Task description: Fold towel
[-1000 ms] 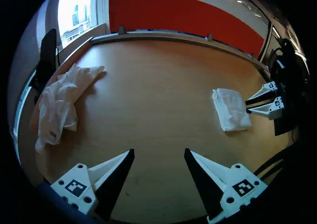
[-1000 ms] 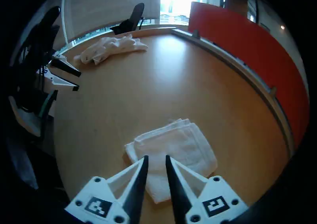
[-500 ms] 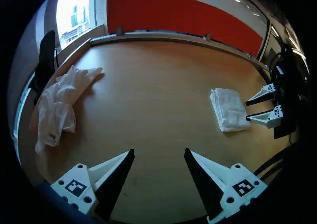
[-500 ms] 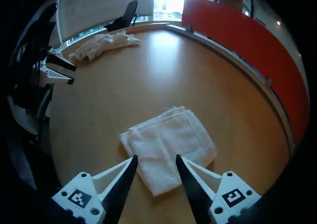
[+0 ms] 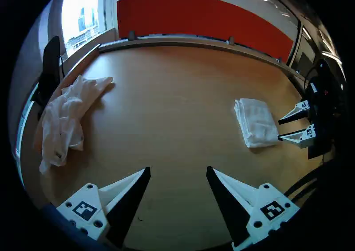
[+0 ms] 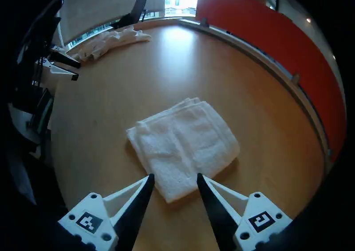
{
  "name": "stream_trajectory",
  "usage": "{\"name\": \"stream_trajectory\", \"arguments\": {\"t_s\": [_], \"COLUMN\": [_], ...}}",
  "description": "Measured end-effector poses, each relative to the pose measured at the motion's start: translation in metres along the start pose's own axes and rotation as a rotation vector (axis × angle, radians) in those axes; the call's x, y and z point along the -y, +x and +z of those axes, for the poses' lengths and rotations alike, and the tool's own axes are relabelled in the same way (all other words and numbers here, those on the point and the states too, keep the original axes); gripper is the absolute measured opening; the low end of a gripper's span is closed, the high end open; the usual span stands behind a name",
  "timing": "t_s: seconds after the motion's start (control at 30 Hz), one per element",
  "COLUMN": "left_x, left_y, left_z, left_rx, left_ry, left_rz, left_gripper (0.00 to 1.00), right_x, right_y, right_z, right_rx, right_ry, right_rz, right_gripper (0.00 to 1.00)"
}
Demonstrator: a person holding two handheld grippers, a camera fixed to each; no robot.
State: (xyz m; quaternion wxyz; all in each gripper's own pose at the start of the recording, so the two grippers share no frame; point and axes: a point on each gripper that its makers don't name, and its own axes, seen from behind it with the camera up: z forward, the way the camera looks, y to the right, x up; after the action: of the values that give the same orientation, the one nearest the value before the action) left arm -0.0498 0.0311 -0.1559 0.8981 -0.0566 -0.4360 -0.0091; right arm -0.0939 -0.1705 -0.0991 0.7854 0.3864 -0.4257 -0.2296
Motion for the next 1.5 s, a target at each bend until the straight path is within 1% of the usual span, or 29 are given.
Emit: {"name": "stream_trajectory", "arguments": {"t_s": [0.5,0.63,0.9,1.0,1.1,1.23,1.3,1.5], "left_x": [-0.002,-0.003,-0.003,-0.003,-0.003,-0.004,-0.005,-0.006], "left_y": [0.000,0.000,-0.001,-0.001,-0.002,-0.003,-0.003,-0.004], "left_z": [0.001,0.002,0.002,0.002,0.002,0.003,0.003,0.004], "left_rx": [0.000,0.001,0.001,0.002,0.003,0.005,0.006,0.007], "left_ry": [-0.001,-0.003,-0.003,-0.004,-0.004,-0.004,-0.006,-0.009], "left_rz": [0.000,0.002,0.000,-0.001,0.000,0.002,0.002,0.008], "left_gripper": [0.94,0.94,0.94,0.94,0.94,0.94,0.94,0.94], "right_x": [0.007,0.006,0.009,0.011,0.012,0.013,0.012,0.007], "right_y": [-0.033,-0.040,-0.047,-0.047,-0.047,-0.047,-0.048,-0.044], "right_z": [0.008,0.008,0.013,0.013,0.013,0.011,0.010,0.007], "right_rx": [0.040,0.051,0.059,0.055,0.052,0.050,0.050,0.040], "right_ry": [-0.009,-0.014,-0.013,-0.007,0.001,0.000,-0.002,-0.020], "right_rz": [0.029,0.035,0.053,0.069,0.084,0.091,0.093,0.097], "right_gripper": [0.73,0.70,0.51,0.41,0.29,0.09,0.06,0.05]}}
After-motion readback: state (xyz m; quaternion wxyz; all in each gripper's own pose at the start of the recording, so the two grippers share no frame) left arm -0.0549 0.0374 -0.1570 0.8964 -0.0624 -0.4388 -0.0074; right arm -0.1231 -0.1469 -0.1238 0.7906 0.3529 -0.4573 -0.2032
